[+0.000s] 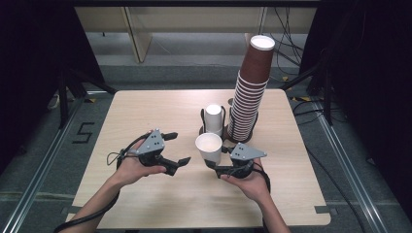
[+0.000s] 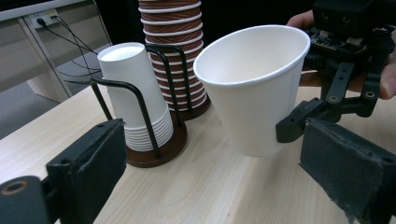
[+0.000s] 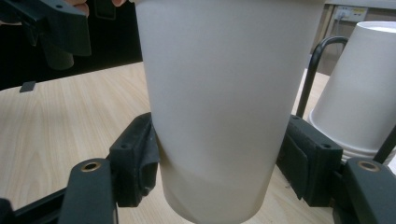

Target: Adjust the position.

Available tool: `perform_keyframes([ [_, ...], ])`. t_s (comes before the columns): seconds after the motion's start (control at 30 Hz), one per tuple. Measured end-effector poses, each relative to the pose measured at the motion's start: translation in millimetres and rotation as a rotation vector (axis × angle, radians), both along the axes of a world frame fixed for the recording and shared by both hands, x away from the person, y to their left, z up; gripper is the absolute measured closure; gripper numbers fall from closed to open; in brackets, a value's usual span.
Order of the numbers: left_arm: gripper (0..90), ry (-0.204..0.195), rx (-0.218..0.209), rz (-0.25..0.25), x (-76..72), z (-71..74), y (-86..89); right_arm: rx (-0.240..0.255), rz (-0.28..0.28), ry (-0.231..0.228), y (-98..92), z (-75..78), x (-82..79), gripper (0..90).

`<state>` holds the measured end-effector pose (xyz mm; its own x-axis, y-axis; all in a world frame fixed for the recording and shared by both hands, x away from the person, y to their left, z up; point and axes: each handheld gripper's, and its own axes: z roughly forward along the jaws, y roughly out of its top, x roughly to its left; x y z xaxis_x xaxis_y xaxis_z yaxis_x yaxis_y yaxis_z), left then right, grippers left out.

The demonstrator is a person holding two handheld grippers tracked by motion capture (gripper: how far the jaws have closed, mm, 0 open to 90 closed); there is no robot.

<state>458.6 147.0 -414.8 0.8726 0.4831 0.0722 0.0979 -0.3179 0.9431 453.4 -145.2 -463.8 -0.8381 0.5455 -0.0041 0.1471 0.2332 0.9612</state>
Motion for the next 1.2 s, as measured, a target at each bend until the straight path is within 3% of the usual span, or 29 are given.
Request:
perform_keyframes([
  [0.13, 6.9, -0.003, -0.009, 0.006, 0.3, -2.6, -2.4, 0.009, -0.011, 0.029, 0.6, 1.2, -2.7, 34.1],
  [0.37, 6.8, 0.011, -0.046, -0.004, -2.3, -2.6, -7.9, 0.019, -0.027, 0.007, 2.1, 1.3, -2.1, 34.1],
  [0.4, 6.8, 0.012, -0.046, -0.003, -2.5, -2.2, -8.2, 0.022, -0.016, 0.029, 2.5, 1.5, -2.7, 34.1],
  [0.43, 6.8, 0.014, -0.047, -0.004, -2.4, -2.0, -8.5, 0.027, -0.03, -0.022, 2.2, 1.5, -1.3, 34.1],
  [0.53, 6.8, 0.018, -0.039, 0.0, -2.3, -1.5, -10.1, 0.025, -0.029, 0.018, 2.5, 2.4, -4.1, 34.1],
  [0.73, 6.8, 0.017, -0.052, -0.012, -0.7, -0.5, -16.1, 0.037, -0.032, 0.006, 3.7, 2.3, -4.2, 34.0],
  [0.77, 6.8, 0.021, -0.057, -0.012, -0.2, 0.1, -16.5, 0.03, -0.045, -0.031, 3.5, 2.9, -3.6, 34.0],
  [0.8, 6.8, 0.022, -0.051, -0.017, 0.8, 1.0, -16.0, 0.032, -0.04, 0.004, 4.3, 3.9, -5.8, 34.0],
  [1.07, 6.8, 0.027, -0.076, -0.011, 2.1, 0.4, -19.4, 0.031, -0.052, -0.017, 4.5, 2.6, -3.3, 33.9],
  [1.1, 6.8, 0.029, -0.073, -0.008, 2.0, 0.5, -19.8, 0.035, -0.057, 0.01, 5.5, 2.3, -5.0, 33.9],
  [1.2, 6.8, 0.028, -0.075, -0.011, 2.8, 0.9, -21.6, 0.031, -0.054, 0.011, 6.2, 2.2, -5.1, 33.9],
])
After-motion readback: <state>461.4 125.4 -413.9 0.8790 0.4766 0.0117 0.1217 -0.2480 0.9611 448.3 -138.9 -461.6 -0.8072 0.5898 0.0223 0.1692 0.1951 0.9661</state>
